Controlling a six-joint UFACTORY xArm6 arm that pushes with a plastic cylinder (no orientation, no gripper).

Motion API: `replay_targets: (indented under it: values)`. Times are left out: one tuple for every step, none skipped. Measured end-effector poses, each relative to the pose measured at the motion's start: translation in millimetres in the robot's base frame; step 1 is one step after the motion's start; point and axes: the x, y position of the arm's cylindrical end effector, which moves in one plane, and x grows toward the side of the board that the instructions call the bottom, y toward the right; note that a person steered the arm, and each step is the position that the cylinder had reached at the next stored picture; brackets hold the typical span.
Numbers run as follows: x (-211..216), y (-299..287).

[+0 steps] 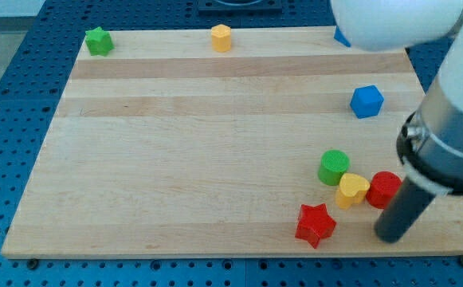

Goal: Push the red star towards the center

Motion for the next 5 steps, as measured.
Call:
replay_targets:
  values:
    - [4,-10]
    - [4,-22]
    - [4,-60]
    - [4,-80]
    - [0,-84]
